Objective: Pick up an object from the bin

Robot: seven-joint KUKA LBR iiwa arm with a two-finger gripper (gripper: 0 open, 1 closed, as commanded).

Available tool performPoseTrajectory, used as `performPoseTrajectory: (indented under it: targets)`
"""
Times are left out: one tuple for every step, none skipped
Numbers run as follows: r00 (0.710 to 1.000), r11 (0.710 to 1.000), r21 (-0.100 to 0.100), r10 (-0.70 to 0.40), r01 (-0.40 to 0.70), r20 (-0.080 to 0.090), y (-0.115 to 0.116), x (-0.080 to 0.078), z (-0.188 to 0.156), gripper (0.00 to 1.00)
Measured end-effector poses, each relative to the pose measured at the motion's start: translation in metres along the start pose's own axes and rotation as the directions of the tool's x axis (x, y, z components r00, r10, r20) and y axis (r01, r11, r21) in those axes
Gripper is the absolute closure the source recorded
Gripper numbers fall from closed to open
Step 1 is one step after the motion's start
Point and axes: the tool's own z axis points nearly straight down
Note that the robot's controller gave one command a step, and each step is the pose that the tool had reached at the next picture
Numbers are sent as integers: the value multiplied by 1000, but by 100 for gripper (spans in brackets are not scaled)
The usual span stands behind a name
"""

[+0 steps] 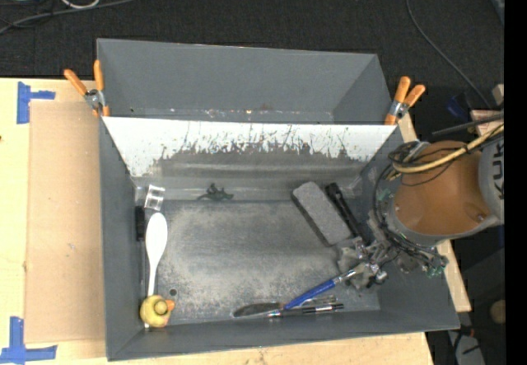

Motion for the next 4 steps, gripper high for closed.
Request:
performPoseTrajectory:
  targets:
    - [1000, 1000, 0, 1, -1, 0, 0, 0, 0, 100]
    - [1000, 1000, -2, 2, -2, -2, 1, 1, -7, 100]
    - [1000, 1000, 0, 1, -1, 1, 1, 0, -22, 100]
    - [1000, 1000, -1, 2, -2, 1, 1, 0, -27, 100]
